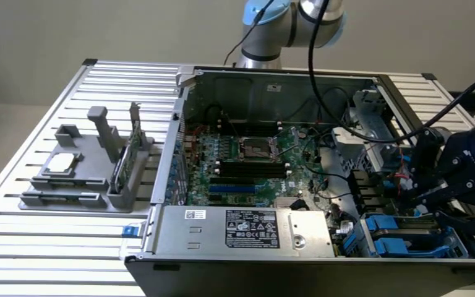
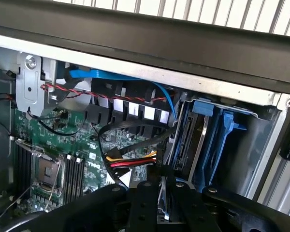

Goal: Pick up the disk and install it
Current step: 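Insert the first disk wire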

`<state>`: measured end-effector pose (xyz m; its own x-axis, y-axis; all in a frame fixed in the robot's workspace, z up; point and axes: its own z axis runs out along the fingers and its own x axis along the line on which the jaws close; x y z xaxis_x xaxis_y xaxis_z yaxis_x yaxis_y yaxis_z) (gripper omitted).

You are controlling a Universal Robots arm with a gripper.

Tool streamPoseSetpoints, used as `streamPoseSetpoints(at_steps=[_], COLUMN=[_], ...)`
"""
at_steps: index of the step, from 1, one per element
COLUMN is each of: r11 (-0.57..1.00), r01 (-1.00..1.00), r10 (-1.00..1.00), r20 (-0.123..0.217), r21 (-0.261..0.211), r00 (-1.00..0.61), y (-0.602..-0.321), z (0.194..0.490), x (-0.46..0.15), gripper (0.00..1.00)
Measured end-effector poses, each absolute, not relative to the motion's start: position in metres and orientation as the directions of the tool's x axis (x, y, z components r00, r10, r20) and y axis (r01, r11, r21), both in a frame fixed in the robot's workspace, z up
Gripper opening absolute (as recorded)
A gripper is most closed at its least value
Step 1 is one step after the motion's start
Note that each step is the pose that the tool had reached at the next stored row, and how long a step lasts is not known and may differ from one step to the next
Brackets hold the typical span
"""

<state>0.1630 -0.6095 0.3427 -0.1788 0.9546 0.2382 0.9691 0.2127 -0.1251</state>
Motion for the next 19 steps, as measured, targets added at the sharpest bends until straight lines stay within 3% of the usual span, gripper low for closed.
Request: streamPoseSetpoints(at_steps=[5,13,19], r11=[0.204,0.192,0.179], r01=[0.968,0.969,0.971], r10=[0.966,0.970,0.977], r20=[0.190,0.179,0.142], r21=[-0.148,-0.153,-0.159], r00=[-0.175,-0.164,-0.157], y=[-0.6094,-0.6078,-0.6057], z=[0.3427,0.3432,0.3485], x=[0.1669,0.1672,0.1675], gripper=[0.17,0.17,0.17])
